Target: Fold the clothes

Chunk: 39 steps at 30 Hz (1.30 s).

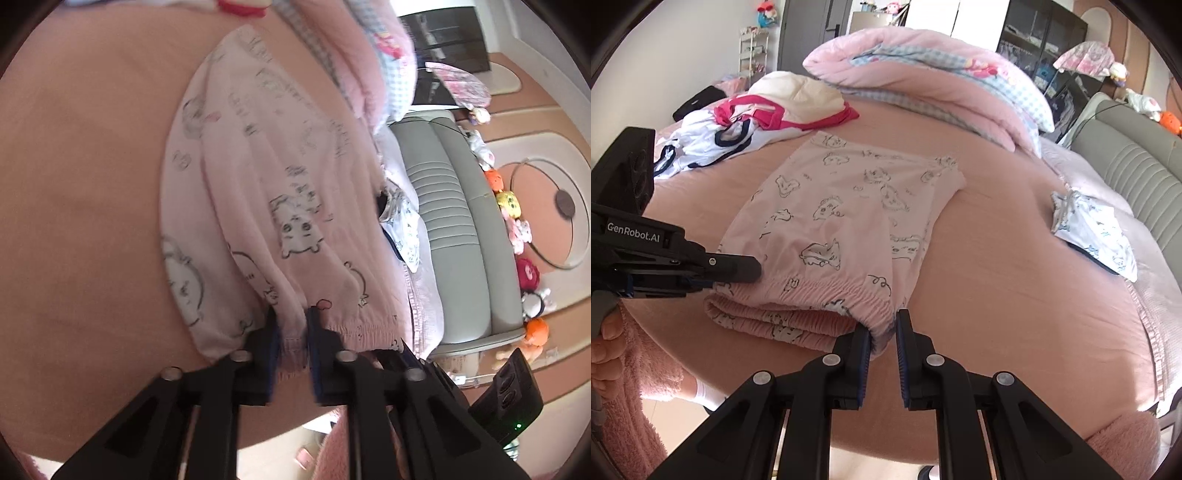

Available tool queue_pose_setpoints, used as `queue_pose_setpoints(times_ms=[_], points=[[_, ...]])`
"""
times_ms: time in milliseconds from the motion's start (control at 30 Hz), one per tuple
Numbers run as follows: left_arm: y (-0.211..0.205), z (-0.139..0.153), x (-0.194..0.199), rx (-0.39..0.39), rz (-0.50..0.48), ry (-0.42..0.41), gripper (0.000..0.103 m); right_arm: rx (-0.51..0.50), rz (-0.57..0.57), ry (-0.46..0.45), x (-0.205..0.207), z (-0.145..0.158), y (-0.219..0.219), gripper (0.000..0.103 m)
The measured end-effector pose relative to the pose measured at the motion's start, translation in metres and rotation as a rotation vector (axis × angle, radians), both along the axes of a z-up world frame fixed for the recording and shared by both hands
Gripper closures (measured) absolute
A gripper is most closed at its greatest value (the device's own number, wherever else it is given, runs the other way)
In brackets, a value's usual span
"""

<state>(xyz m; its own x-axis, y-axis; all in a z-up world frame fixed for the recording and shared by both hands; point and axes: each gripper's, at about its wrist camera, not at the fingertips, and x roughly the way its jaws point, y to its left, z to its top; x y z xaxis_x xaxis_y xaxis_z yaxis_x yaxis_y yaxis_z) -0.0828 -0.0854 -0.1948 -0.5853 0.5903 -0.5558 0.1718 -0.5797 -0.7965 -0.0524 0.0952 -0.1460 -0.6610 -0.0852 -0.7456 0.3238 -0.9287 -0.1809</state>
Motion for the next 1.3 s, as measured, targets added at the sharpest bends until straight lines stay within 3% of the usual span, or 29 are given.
queue_pose_setpoints(times_ms=[133, 200, 300, 467, 667, 833, 867, 933, 1000, 1067, 1233, 1300], points=[[-0.003, 0.02, 0.016, -0.051, 0.035, 0.072, 0.096, 0.025, -0.004, 0.048, 0.011, -0.003, -0.001, 0.093], [-0.004, 0.012, 0.02, -0.087, 0.034, 0.022, 0.096, 0.059, 0.008, 0.064, 0.015, -0.011, -0.006, 0.092], [-0.011, -0.01, 0.02, -0.105, 0.036, -0.096, 0.095, 0.15, 0.051, -0.061, 0.012, -0.052, -0.02, 0.093], [-0.015, -0.008, 0.018, -0.119, 0.026, -0.144, 0.09, 0.046, 0.038, -0.095, 0.009, -0.03, -0.006, 0.091], [-0.013, 0.025, 0.015, -0.225, 0.043, -0.021, 0.088, -0.15, -0.021, -0.043, -0.009, 0.015, 0.035, 0.091], [0.012, 0.029, -0.034, -0.299, -0.084, 0.0, 0.088, -0.217, 0.04, -0.176, -0.072, 0.001, 0.025, 0.091], [0.021, 0.031, -0.045, -0.355, -0.128, 0.005, 0.088, -0.23, 0.053, -0.212, -0.079, -0.005, 0.02, 0.091], [0.035, 0.028, -0.061, -0.496, -0.19, -0.001, 0.088, -0.232, 0.101, -0.275, -0.092, -0.02, 0.008, 0.09], [0.042, 0.018, -0.07, -0.57, -0.231, -0.011, 0.088, -0.179, 0.154, -0.315, -0.097, -0.037, -0.003, 0.09], [0.039, 0.009, -0.064, -0.589, -0.236, -0.008, 0.088, -0.123, 0.146, -0.328, -0.096, -0.049, -0.003, 0.09], [0.02, 0.003, -0.047, -0.591, -0.196, -0.042, 0.088, -0.148, 0.062, -0.337, -0.082, -0.049, 0.029, 0.09], [0.01, 0.007, -0.043, -0.598, -0.146, -0.07, 0.088, -0.131, 0.04, -0.338, -0.074, -0.048, 0.04, 0.082]])
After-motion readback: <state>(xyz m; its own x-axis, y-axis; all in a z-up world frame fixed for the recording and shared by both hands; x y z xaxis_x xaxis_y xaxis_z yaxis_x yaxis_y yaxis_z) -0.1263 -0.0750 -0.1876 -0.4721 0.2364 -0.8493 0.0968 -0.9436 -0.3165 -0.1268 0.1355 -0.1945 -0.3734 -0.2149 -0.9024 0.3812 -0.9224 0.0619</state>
